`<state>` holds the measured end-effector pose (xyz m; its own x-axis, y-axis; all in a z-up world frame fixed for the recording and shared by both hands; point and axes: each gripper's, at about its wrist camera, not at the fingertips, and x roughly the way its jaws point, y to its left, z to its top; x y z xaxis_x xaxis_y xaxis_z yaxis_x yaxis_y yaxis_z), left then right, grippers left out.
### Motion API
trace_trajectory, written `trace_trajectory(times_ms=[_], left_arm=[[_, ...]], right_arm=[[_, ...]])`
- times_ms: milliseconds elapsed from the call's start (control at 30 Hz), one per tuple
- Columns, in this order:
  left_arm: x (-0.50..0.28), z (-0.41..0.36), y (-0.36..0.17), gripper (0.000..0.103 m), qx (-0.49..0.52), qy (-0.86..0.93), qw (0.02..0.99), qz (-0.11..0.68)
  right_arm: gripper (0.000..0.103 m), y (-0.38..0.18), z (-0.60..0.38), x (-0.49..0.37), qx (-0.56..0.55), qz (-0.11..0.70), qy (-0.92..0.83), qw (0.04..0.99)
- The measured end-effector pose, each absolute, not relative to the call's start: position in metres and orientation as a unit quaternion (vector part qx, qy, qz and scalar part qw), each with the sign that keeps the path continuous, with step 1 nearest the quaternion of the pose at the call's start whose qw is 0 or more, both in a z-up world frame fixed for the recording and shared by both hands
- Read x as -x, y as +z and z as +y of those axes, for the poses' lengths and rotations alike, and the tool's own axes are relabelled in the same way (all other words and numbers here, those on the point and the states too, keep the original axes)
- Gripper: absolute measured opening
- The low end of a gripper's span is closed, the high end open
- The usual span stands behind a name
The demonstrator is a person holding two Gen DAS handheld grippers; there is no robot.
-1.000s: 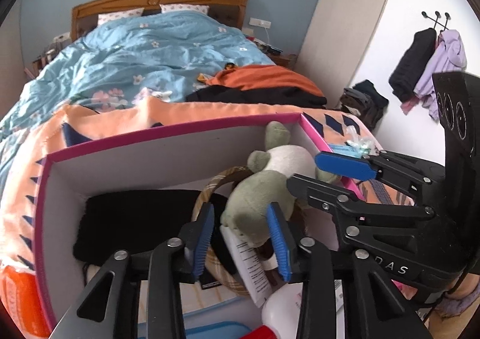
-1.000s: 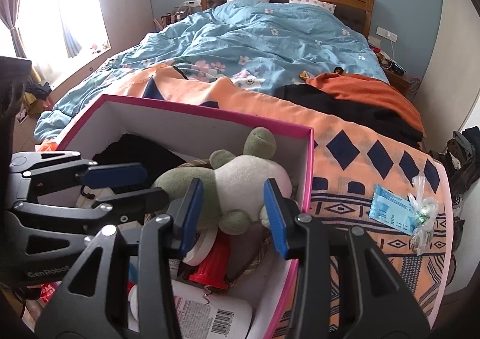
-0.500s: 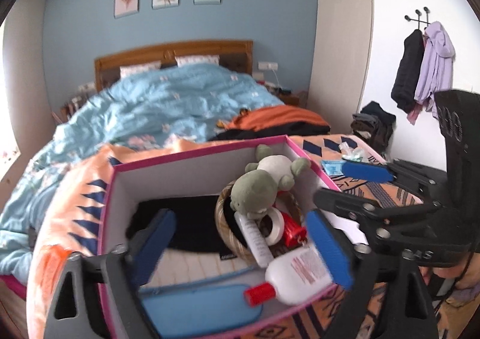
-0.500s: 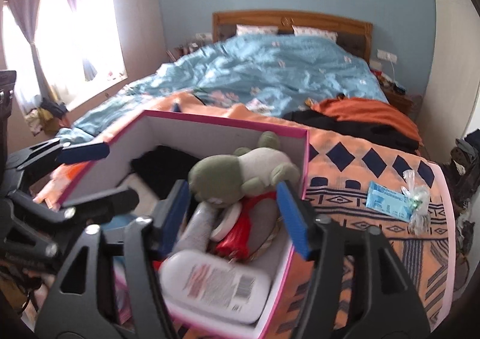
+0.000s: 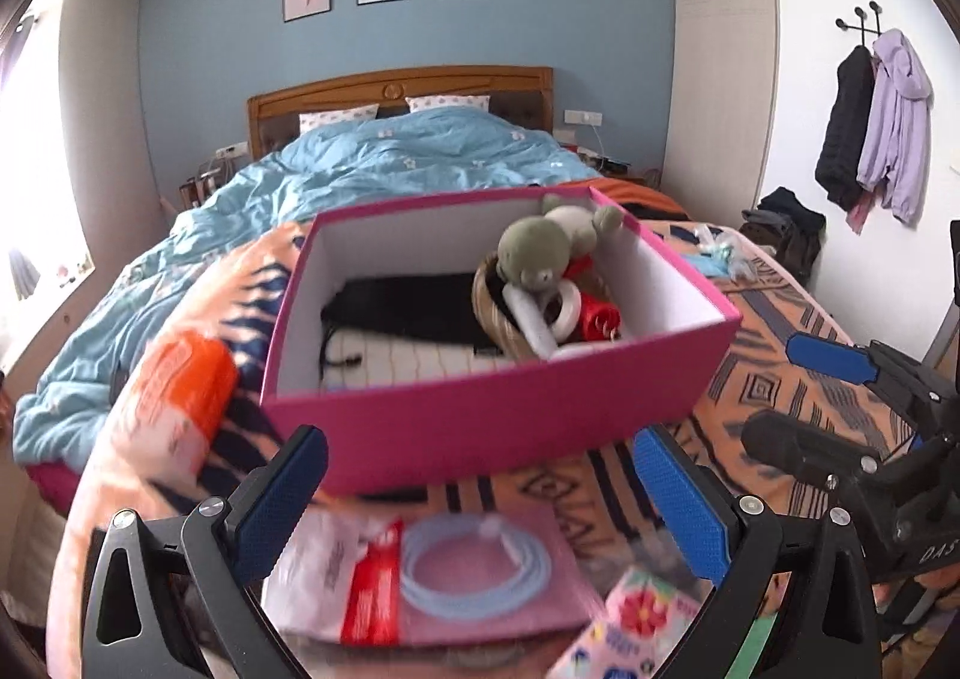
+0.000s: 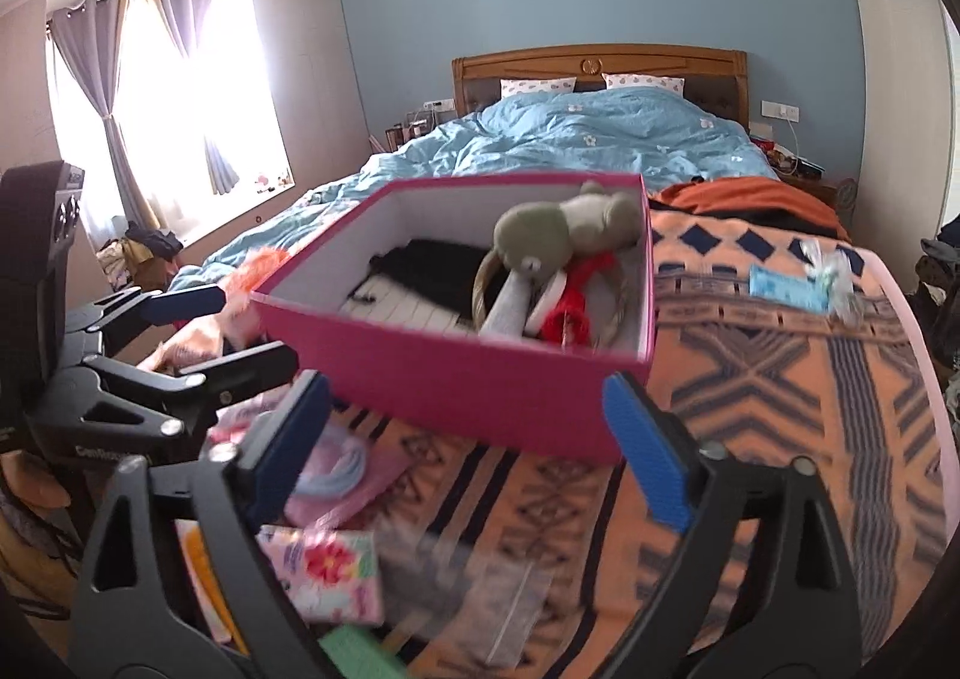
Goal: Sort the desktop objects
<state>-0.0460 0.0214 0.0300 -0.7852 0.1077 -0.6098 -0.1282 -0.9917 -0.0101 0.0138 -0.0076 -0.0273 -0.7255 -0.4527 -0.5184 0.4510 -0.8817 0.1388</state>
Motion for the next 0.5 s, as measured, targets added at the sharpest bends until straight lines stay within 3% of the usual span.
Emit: trace_trajectory(times_ms=[500], left_arm=[[0.007, 0.022, 0.009, 0.103, 0.331, 0.941, 0.065, -0.009]], right_arm=[[0.1, -0.048, -0.002, -0.037, -0.299, -0.027, -0.924, 0.235]])
